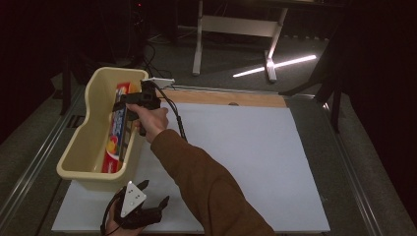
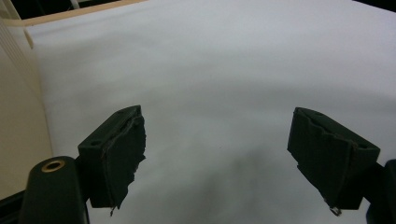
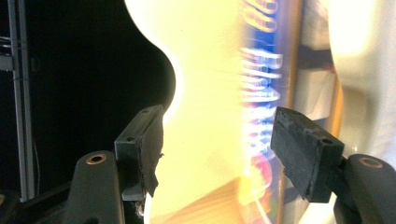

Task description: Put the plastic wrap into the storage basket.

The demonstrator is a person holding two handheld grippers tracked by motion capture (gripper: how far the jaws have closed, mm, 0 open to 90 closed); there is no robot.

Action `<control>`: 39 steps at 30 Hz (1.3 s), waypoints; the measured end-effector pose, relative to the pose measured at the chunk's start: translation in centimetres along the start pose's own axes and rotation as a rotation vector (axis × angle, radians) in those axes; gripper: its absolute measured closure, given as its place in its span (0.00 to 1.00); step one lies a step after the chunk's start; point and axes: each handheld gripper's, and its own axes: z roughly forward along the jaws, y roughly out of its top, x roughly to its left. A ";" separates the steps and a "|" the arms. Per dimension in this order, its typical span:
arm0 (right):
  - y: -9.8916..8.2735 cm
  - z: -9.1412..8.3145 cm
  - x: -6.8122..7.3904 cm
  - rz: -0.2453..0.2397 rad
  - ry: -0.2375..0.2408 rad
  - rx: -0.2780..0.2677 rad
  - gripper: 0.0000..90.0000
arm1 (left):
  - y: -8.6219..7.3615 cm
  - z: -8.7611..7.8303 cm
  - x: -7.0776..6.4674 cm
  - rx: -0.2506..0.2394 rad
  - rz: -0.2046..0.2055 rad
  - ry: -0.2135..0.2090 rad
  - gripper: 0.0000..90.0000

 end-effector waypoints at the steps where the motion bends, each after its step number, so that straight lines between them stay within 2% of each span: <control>1: 0.0 -0.4 0.3 -0.015 -0.007 0.004 0.39 | 0.0 0.0 0.0 0.003 0.001 0.000 0.21; 5: -0.1 -1.1 0.6 -0.048 -0.025 0.003 0.42 | 0.0 0.1 -0.1 0.004 0.006 0.000 0.21; 10: -0.4 -1.7 0.4 -0.127 -0.059 0.033 0.42 | 0.0 0.1 -0.1 0.005 0.005 0.005 0.21; 11: -0.4 -1.7 0.4 -0.127 -0.059 0.033 0.42 | 0.0 0.1 -0.1 0.005 0.005 0.005 0.21; 12: -0.4 -1.9 0.4 -0.148 -0.074 0.033 0.42 | 0.0 0.1 -0.1 0.005 0.005 0.005 0.21; 13: -0.6 -2.2 0.4 -0.194 -0.091 0.034 0.42 | 0.0 0.1 0.0 0.001 0.001 0.010 0.21; 16: -0.8 -2.7 0.3 -0.256 -0.104 0.029 0.42 | 0.0 0.0 0.0 -0.004 -0.001 0.016 0.21; 22: -1.9 -3.7 0.0 -0.398 -0.161 0.024 0.39 | 0.0 0.0 0.1 -0.006 -0.003 0.025 0.21; 23: -1.9 -3.7 0.0 -0.398 -0.161 0.024 0.39 | 0.0 0.0 0.1 -0.006 -0.003 0.025 0.21; 24: -2.2 -4.0 -0.1 -0.429 -0.180 0.017 0.39 | 0.0 0.0 0.1 -0.006 -0.003 0.025 0.21; 25: -2.2 -4.0 -0.1 -0.429 -0.180 0.017 0.39 | 0.0 0.0 0.1 -0.007 -0.003 0.027 0.21; 26: -2.6 -4.4 -0.2 -0.490 -0.193 0.017 0.38 | 0.0 0.0 0.1 -0.008 -0.003 0.029 0.21; 27: -2.8 -4.7 -0.4 -0.521 -0.201 0.015 0.37 | 0.0 0.0 0.1 -0.008 -0.003 0.029 0.21; 28: -3.3 -5.3 -0.7 -0.573 -0.223 0.004 0.37 | 0.0 0.1 0.2 -0.007 -0.002 0.032 0.21; 29: -3.5 -5.6 -0.8 -0.596 -0.230 0.001 0.37 | 0.0 0.1 0.2 -0.007 -0.002 0.032 0.21; 30: -3.5 -5.6 -0.8 -0.596 -0.230 0.001 0.37 | 0.0 0.1 0.2 -0.007 -0.003 0.033 0.21; 31: -3.9 -6.4 -1.3 -0.632 -0.246 -0.022 0.37 | 0.1 0.1 0.2 -0.008 -0.003 0.034 0.21; 33: -4.4 -7.3 -1.9 -0.663 -0.262 -0.046 0.37 | 0.1 0.0 0.2 -0.010 -0.003 0.037 0.21; 35: -4.7 -7.7 -2.3 -0.670 -0.269 -0.054 0.37 | 0.1 0.1 0.2 -0.011 -0.005 0.038 0.21; 39: -6.4 -9.7 -4.6 -0.734 -0.287 -0.084 0.37 | 0.1 0.0 0.3 -0.010 -0.004 0.039 0.21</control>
